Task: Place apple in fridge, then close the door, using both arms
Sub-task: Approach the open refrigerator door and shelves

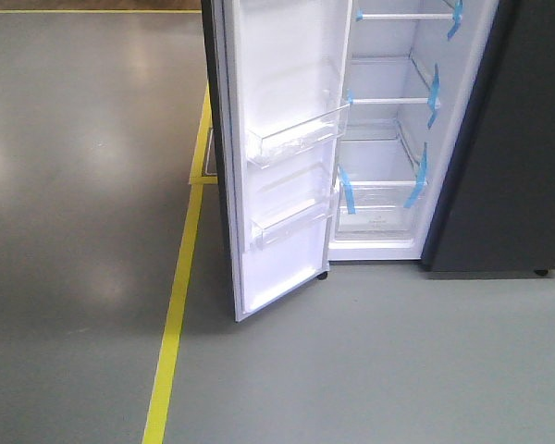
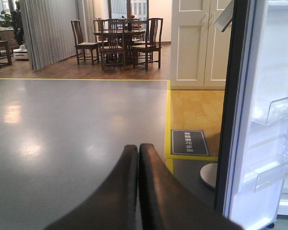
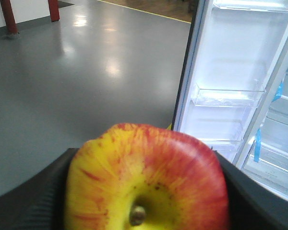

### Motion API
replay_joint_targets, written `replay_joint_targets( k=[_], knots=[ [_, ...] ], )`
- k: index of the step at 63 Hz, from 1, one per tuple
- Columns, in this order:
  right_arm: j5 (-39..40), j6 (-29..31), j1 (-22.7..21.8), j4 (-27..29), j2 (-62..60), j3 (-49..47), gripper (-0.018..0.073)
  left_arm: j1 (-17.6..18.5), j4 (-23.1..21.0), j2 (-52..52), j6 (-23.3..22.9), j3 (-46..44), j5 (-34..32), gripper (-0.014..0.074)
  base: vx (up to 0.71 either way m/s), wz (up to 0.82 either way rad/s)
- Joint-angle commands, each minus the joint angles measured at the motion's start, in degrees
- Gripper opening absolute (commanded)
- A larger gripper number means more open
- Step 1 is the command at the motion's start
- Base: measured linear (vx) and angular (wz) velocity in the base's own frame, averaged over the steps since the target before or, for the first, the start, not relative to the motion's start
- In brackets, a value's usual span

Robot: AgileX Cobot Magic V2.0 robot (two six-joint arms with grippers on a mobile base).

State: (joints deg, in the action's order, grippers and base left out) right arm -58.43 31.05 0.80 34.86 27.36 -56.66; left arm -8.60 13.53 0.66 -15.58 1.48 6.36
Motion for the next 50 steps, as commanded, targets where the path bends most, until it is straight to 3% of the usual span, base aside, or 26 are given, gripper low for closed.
replay_joint_targets(
  k=[1,50],
  knots=[
    [3.9,0.3,-0.1,2.0,0.4,-1.3,0.0003,0.0,-0.2,0.8,-0.4,1.6,-4.3,-0.0008,0.16,-0.03],
    [3.9,0.3,-0.1,2.0,0.4,-1.3,0.0003,0.0,-0.2,0.8,-0.4,1.6,-4.3,-0.0008,0.16,0.0]
  ],
)
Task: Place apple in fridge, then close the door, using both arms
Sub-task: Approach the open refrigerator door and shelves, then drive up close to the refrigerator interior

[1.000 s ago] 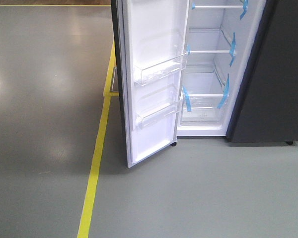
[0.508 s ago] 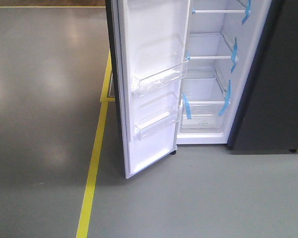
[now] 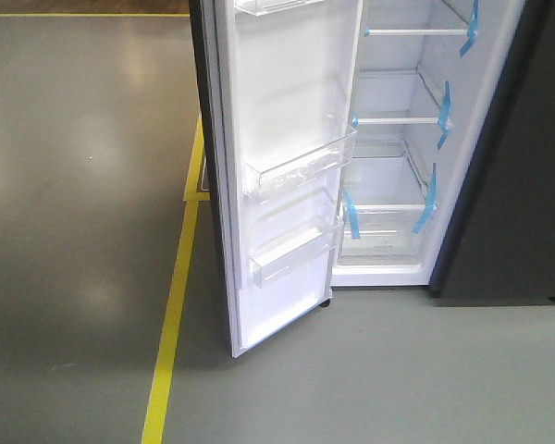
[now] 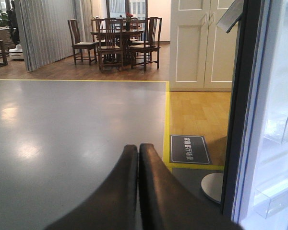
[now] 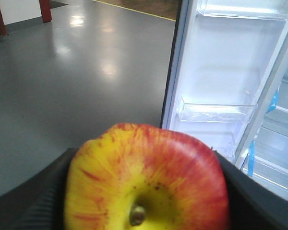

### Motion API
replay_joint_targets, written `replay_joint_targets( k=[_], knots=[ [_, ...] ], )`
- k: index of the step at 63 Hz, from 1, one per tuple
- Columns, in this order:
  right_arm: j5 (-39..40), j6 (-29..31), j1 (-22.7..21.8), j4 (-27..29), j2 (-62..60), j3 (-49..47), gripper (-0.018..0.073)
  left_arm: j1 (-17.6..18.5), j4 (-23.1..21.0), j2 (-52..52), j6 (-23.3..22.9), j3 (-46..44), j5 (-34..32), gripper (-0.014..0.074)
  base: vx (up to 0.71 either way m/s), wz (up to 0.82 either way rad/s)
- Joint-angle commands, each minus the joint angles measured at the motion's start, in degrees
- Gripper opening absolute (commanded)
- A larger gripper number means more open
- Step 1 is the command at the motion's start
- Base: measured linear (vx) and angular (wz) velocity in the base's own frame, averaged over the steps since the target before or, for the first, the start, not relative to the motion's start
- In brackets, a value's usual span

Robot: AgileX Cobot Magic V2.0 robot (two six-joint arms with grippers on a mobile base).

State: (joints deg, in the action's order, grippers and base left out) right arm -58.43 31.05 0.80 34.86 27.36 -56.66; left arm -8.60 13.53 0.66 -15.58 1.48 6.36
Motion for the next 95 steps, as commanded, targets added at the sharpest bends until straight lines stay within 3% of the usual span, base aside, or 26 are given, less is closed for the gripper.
replay_joint_targets(
  k=[1,95],
  knots=[
    [3.9,0.3,-0.1,2.0,0.4,-1.3,0.0003,0.0,-0.2,0.8,-0.4,1.6,-4.3,-0.0008,0.14,-0.01],
    [3.9,0.3,-0.1,2.0,0.4,-1.3,0.0003,0.0,-0.2,0.8,-0.4,1.6,-4.3,-0.0008,0.11,-0.01]
  ],
)
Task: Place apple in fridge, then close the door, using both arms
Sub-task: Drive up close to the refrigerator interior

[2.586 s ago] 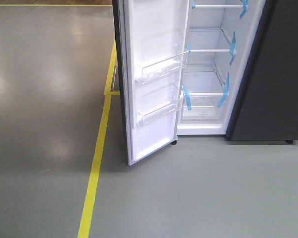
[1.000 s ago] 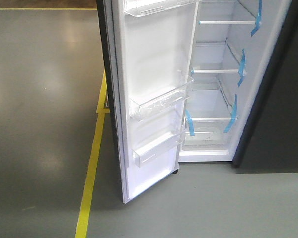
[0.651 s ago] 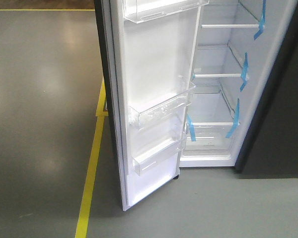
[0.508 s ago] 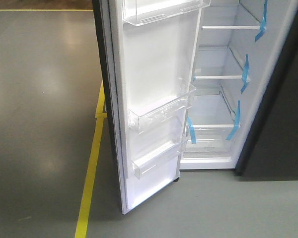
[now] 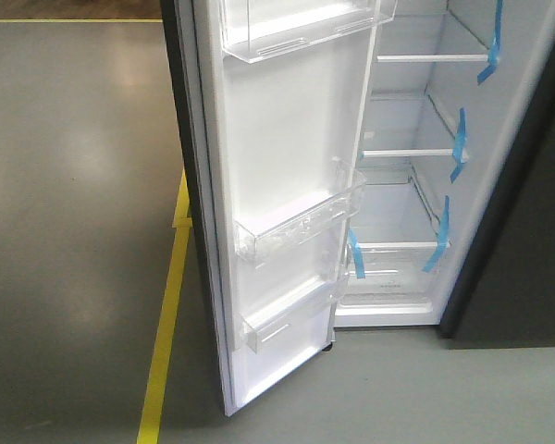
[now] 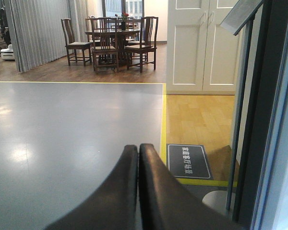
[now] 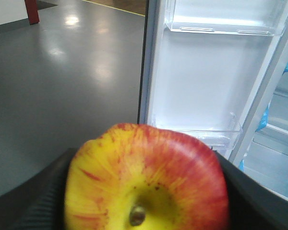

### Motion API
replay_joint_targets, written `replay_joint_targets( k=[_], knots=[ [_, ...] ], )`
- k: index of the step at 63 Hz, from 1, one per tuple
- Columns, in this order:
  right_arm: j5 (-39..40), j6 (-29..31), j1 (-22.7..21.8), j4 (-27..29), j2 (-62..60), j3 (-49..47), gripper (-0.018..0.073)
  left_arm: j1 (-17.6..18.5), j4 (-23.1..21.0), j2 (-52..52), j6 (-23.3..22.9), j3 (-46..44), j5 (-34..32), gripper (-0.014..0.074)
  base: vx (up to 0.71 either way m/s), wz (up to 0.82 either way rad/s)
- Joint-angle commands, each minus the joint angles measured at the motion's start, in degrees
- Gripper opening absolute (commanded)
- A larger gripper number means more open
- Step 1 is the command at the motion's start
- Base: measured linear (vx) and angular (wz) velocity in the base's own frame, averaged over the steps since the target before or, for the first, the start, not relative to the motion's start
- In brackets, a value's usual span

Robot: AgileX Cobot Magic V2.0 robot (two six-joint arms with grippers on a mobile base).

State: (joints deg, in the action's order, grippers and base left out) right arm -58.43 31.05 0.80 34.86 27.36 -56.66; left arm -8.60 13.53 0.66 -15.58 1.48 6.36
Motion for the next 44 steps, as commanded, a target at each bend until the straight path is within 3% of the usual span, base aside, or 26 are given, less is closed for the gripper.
replay_joint_targets(
  k=[1,44],
  knots=[
    [3.9,0.3,-0.1,2.0,0.4,-1.3,0.0003,0.0,-0.2,0.8,-0.4,1.6,-4.3,-0.0008,0.08,-0.01],
    [3.9,0.3,-0.1,2.0,0.4,-1.3,0.0003,0.0,-0.2,0.8,-0.4,1.6,-4.3,-0.0008,0.09,-0.01]
  ],
)
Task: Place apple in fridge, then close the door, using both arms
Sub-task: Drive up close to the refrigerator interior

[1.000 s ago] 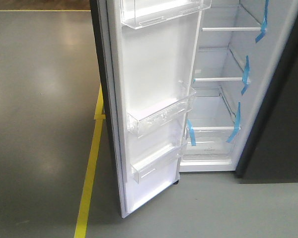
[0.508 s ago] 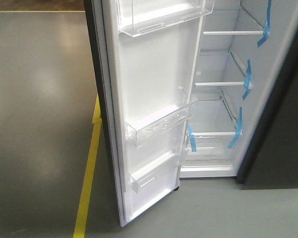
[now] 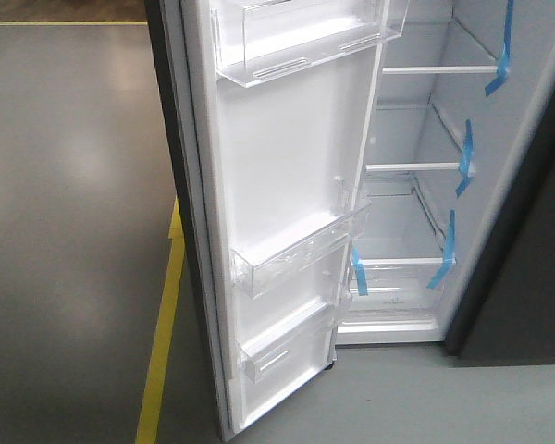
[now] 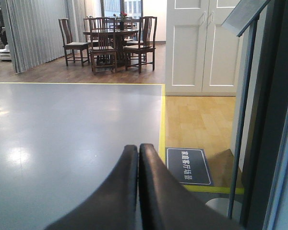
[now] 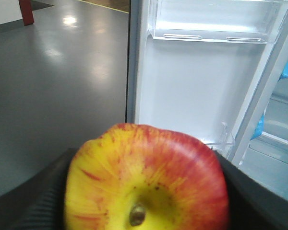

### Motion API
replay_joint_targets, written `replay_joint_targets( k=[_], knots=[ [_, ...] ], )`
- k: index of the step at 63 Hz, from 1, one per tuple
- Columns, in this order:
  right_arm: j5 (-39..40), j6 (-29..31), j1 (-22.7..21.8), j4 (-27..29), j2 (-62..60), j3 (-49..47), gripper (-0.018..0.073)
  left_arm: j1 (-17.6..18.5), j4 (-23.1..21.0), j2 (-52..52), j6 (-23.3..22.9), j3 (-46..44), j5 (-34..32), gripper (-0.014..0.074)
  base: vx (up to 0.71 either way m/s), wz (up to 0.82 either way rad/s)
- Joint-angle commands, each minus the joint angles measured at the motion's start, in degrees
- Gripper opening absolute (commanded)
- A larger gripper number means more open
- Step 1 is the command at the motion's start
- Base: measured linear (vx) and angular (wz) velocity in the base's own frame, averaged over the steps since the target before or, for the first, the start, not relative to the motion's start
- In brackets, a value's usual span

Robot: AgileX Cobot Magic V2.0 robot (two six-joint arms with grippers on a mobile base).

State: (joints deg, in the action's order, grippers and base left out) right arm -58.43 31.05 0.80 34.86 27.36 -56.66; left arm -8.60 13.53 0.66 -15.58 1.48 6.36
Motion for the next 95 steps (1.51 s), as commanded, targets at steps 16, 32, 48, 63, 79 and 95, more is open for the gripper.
replay_joint_targets(
  k=[16,32,48,63,79,95],
  knots=[
    [3.9,0.3,-0.1,2.0,0.4,-1.3,0.0003,0.0,-0.2,0.8,-0.4,1.6,-4.3,-0.0008,0.09,-0.02],
    [3.9,0.3,-0.1,2.0,0.4,-1.3,0.0003,0.0,-0.2,0.8,-0.4,1.6,-4.3,-0.0008,0.09,-0.02],
    [3.9,0.3,-0.1,2.0,0.4,-1.3,0.0003,0.0,-0.2,0.8,-0.4,1.6,-4.3,-0.0008,0.08,-0.02],
    [3.9,0.3,-0.1,2.0,0.4,-1.3,0.0003,0.0,-0.2,0.8,-0.4,1.6,-4.3,-0.0008,0.08,-0.01],
    [3.9,0.3,-0.1,2.0,0.4,-1.3,0.0003,0.0,-0.2,0.8,-0.4,1.6,-4.3,-0.0008,0.07,-0.01],
    [3.9,0.3,-0.1,2.0,0.4,-1.3,0.0003,0.0,-0.2,0.8,-0.4,1.6,-4.3,-0.0008,0.06,-0.01]
  ],
)
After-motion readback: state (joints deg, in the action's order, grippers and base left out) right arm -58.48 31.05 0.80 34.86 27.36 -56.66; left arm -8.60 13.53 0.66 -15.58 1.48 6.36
